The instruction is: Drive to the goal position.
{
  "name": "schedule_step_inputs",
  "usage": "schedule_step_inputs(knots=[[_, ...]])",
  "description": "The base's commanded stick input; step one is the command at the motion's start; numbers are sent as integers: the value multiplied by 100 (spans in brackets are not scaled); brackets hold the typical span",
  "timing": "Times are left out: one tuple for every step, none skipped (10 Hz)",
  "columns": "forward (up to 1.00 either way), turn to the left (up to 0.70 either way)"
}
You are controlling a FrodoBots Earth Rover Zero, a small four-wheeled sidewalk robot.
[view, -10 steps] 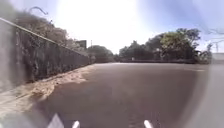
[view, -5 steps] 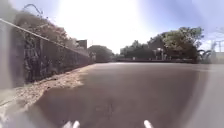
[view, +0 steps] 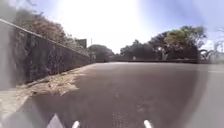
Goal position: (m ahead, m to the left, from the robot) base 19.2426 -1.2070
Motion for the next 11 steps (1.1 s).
schedule_step_inputs(knots=[[100,0],[100,0],[100,0],[100,0],[100,0],[100,0],[100,33],[100,19],[100,4],[100,0],[100,0]])
